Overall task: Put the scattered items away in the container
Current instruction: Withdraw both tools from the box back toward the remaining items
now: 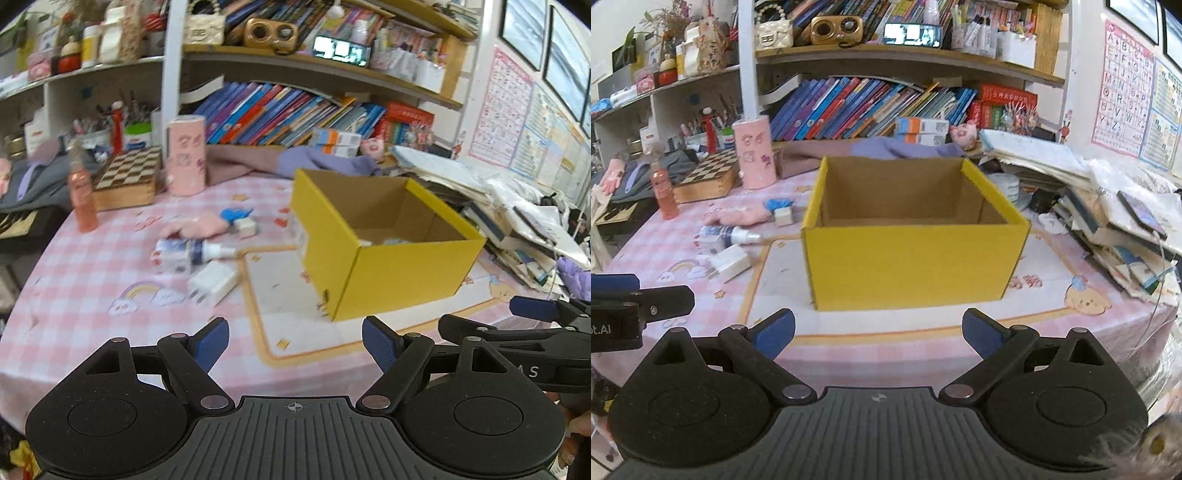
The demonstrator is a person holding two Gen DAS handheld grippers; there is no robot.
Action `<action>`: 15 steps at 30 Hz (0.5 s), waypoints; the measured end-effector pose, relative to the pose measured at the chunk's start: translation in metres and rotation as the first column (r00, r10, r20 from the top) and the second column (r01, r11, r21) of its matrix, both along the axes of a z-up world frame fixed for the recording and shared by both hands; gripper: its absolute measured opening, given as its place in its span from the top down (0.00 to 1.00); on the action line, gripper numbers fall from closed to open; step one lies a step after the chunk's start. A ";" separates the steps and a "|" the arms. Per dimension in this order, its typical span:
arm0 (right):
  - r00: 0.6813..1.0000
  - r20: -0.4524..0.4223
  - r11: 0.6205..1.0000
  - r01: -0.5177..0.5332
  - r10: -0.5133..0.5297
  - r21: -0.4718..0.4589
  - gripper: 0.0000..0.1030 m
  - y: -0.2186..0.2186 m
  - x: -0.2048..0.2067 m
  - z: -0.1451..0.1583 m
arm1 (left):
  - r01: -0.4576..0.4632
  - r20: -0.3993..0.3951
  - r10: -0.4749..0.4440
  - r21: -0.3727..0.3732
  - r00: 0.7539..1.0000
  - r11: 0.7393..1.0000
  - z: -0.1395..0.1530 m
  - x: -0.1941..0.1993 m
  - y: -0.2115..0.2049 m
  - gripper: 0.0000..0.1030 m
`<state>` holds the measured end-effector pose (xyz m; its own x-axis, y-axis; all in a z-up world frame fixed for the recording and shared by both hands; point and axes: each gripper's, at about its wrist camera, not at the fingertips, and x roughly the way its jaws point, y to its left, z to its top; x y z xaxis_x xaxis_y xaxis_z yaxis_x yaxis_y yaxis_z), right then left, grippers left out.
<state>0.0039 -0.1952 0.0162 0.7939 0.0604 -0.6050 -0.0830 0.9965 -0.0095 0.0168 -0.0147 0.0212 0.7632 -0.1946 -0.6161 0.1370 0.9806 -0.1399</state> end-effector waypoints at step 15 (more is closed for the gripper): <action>0.995 -0.019 0.995 -0.100 0.100 0.011 0.05 0.053 -0.007 -0.004 | -0.095 -0.021 0.095 0.013 0.995 0.995 -0.005 -0.028 0.049 0.21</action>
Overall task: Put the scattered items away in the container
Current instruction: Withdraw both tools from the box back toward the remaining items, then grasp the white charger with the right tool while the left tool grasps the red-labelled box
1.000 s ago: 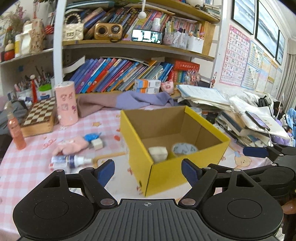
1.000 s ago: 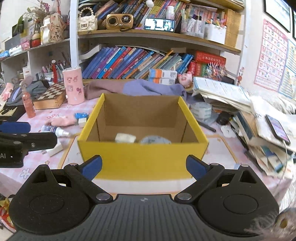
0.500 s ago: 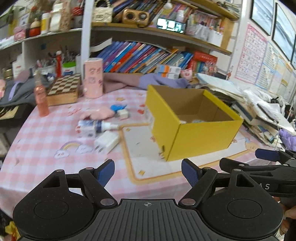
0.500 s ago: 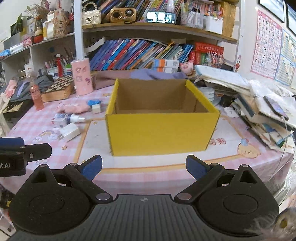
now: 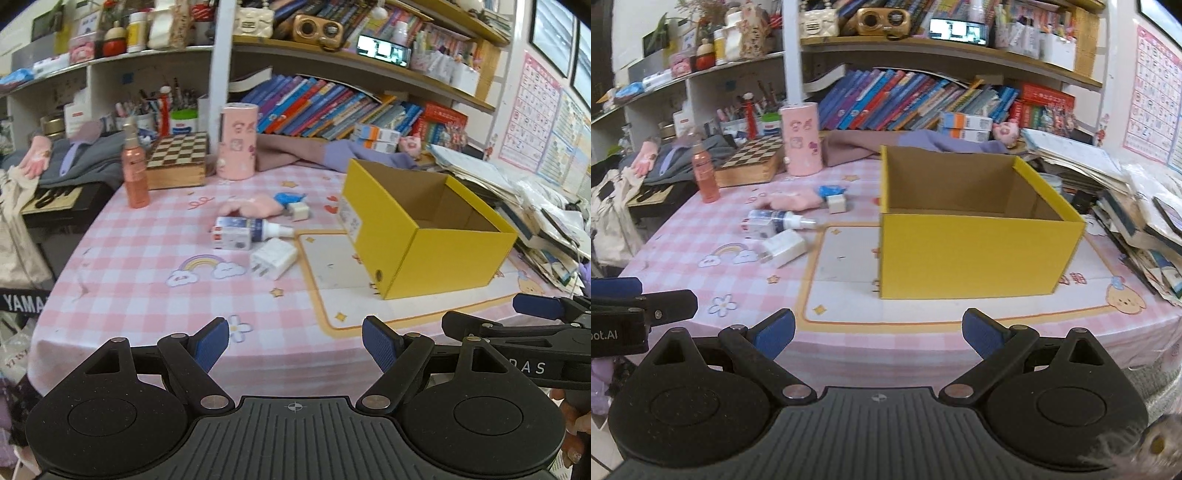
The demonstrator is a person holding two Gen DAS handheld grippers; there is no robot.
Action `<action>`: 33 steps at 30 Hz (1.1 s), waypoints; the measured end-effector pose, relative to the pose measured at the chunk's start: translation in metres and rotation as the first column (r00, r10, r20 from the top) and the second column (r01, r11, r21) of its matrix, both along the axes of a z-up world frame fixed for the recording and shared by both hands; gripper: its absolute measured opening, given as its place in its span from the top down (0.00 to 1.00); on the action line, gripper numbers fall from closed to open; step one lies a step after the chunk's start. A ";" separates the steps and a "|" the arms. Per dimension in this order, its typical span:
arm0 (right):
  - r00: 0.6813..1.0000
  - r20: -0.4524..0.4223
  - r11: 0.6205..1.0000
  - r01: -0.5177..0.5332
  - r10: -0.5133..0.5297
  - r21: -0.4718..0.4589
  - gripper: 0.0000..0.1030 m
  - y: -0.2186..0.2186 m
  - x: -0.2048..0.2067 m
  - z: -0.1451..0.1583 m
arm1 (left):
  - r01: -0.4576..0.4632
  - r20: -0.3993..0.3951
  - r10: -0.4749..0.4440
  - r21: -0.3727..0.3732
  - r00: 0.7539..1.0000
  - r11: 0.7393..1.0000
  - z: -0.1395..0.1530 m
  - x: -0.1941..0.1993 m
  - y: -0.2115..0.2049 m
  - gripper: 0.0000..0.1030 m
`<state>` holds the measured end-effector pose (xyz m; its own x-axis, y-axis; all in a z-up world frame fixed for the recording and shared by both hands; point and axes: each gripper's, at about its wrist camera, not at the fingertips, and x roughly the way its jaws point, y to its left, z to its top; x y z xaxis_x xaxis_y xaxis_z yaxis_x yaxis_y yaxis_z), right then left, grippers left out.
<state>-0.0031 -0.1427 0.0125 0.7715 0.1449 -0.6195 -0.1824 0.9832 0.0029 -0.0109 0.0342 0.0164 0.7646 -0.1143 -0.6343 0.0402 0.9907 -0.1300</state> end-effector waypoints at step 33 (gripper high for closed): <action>0.959 -0.045 0.960 -0.281 0.280 -0.019 0.07 0.091 0.068 -0.013 | -0.186 -0.038 0.187 0.013 0.982 0.982 -0.008 0.037 0.072 0.21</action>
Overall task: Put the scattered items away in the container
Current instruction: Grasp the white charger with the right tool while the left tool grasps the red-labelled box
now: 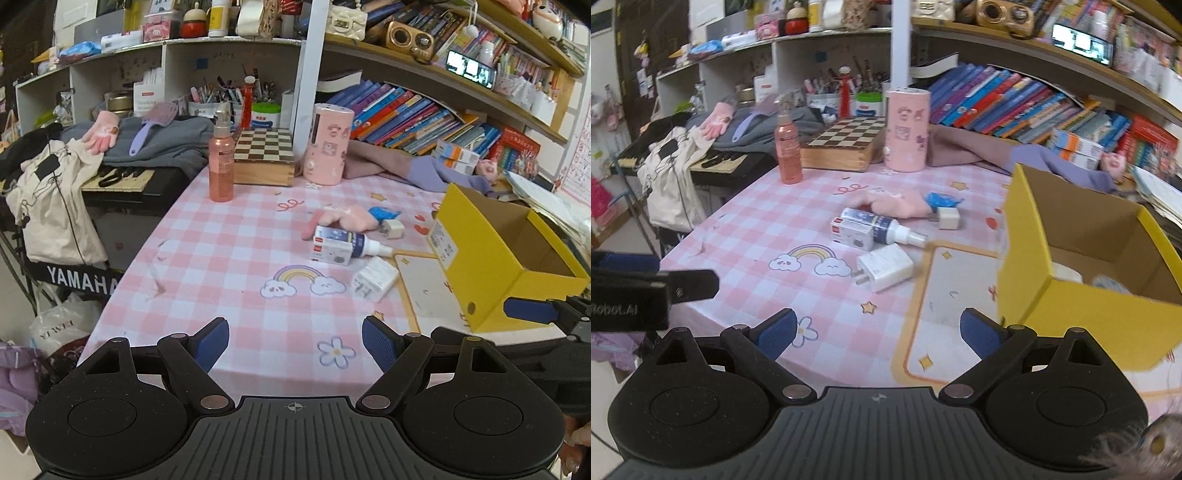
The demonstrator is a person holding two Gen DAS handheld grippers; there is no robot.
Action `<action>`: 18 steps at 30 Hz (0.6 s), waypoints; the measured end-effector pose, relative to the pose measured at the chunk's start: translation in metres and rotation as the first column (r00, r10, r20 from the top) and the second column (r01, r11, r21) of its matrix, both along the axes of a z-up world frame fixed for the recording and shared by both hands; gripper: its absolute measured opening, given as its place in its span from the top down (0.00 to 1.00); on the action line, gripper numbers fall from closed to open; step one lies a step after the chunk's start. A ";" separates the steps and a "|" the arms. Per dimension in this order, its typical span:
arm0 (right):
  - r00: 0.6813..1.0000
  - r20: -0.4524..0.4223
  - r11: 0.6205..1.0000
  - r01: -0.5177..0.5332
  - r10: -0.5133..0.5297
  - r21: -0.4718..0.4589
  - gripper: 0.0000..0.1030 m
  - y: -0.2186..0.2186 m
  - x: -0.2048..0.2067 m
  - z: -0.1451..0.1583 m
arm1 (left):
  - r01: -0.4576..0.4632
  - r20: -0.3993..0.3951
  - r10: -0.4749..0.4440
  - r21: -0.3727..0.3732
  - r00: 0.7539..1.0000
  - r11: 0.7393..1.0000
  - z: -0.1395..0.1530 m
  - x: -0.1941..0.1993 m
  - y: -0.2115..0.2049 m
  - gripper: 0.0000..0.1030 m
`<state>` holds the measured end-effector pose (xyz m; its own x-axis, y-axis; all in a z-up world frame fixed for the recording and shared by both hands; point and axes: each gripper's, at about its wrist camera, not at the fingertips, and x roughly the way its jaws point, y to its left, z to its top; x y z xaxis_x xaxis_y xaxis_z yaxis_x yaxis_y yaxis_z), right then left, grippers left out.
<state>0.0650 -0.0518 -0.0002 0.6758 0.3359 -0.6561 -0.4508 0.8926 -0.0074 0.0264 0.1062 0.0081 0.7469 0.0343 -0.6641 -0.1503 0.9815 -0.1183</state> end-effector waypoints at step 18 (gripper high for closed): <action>0.994 -0.098 0.997 -0.051 0.046 -0.049 0.08 0.018 0.092 -0.039 | 0.078 -0.098 -0.072 0.061 0.993 0.995 -0.027 0.110 -0.002 0.21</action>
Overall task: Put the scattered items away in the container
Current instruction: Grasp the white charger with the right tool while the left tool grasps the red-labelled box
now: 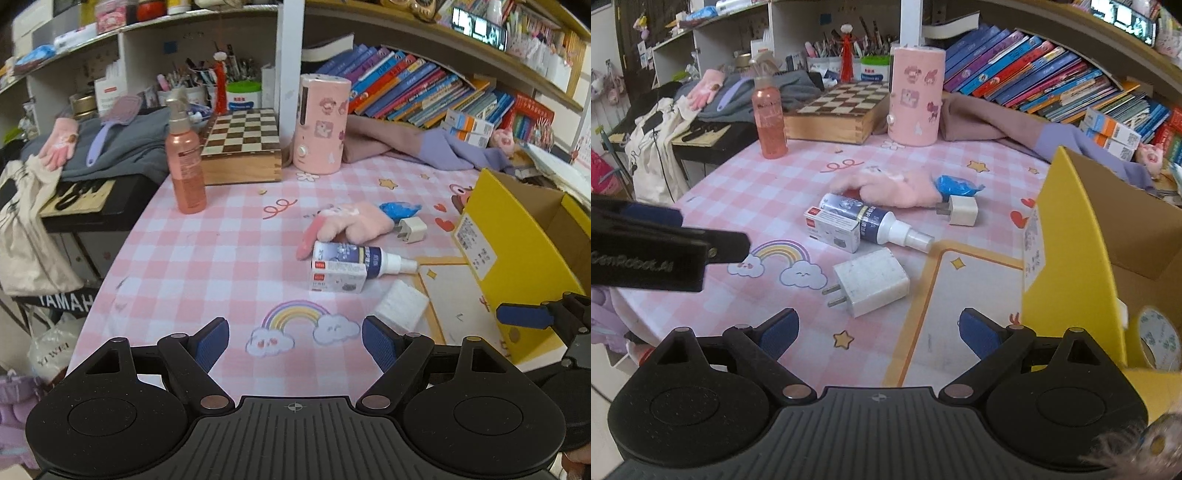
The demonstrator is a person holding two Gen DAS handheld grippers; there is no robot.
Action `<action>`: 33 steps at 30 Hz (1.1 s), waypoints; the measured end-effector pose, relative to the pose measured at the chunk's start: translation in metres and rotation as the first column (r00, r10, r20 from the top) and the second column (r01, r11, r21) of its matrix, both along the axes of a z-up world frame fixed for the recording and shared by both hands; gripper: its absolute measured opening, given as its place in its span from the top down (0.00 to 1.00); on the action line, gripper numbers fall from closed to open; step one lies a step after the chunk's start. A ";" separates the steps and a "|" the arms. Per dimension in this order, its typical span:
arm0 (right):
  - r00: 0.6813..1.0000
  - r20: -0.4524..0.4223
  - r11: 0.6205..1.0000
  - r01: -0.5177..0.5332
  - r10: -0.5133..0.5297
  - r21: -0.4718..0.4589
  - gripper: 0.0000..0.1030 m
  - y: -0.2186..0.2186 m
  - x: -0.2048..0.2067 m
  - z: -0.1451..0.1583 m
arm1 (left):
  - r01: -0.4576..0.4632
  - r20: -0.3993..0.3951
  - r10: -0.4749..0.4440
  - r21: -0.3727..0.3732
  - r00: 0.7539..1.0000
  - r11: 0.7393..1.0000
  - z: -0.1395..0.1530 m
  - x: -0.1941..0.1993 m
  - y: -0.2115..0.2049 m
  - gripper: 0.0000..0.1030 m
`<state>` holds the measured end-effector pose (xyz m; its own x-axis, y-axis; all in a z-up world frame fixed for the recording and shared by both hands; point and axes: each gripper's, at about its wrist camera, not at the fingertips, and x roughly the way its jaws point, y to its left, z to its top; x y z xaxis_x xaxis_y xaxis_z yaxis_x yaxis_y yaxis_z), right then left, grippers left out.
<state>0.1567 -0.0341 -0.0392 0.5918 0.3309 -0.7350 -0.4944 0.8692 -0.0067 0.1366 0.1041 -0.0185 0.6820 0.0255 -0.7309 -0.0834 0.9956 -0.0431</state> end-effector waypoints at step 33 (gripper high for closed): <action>0.989 -0.057 0.989 -0.141 0.139 -0.035 0.22 0.033 0.056 -0.035 | 0.114 -0.138 -0.130 -0.122 0.982 0.986 -0.054 0.112 -0.008 0.46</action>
